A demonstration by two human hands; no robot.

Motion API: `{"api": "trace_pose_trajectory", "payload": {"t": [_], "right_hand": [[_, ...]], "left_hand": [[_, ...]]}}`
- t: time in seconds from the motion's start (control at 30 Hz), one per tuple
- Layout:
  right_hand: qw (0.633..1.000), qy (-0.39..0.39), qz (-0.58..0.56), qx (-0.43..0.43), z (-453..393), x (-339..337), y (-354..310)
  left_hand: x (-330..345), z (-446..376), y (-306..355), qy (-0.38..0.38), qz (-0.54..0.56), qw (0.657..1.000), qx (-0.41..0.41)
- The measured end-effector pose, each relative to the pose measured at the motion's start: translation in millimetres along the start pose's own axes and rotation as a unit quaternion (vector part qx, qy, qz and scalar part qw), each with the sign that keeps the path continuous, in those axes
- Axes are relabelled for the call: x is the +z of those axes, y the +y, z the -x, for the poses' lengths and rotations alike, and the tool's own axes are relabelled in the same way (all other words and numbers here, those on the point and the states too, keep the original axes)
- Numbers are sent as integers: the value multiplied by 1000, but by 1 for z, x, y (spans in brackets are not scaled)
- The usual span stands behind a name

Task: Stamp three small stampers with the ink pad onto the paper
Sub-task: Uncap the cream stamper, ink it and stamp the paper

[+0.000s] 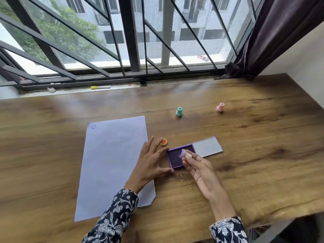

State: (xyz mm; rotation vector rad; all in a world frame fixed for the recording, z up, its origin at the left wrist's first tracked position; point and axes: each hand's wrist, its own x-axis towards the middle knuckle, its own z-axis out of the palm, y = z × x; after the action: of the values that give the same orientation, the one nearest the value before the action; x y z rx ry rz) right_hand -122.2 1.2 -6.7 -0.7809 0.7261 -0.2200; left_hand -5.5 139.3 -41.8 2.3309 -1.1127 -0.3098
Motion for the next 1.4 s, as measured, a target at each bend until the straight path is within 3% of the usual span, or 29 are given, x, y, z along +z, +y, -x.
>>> {"api": "trace_pose_trajectory", "payload": {"t": [0.07, 0.13, 0.3, 0.47, 0.6, 0.9, 1.07, 1.2, 1.27, 1.4], "right_hand": [[995, 31, 94, -21, 1, 3, 1], [967, 76, 236, -64, 1, 7, 1], [814, 132, 540, -168, 5, 20, 0], [724, 106, 643, -226, 2, 30, 11], [690, 79, 662, -281, 3, 30, 18], [669, 27, 706, -229, -19, 36, 9], [690, 64, 708, -140, -21, 38, 5], [677, 131, 706, -162, -15, 56, 3], [727, 147, 649, -168, -12, 72, 7], [885, 81, 426, -168, -14, 125, 28]], "left_hand": [[0, 0, -1, 1, 3, 1000, -6], [1, 1, -1, 5, 9, 1000, -8], [1, 2, -2, 11, 22, 1000, -12], [1, 3, -1, 13, 33, 999, -15], [1, 4, -1, 14, 38, 999, -13], [1, 1, -4, 19, 34, 999, 12], [-3, 5, 0, -10, 12, 1000, 15], [-25, 20, -15, 31, 35, 999, 3], [-43, 33, -38, 88, 29, 996, -18], [-89, 63, -103, 163, 38, 979, -113]]}}
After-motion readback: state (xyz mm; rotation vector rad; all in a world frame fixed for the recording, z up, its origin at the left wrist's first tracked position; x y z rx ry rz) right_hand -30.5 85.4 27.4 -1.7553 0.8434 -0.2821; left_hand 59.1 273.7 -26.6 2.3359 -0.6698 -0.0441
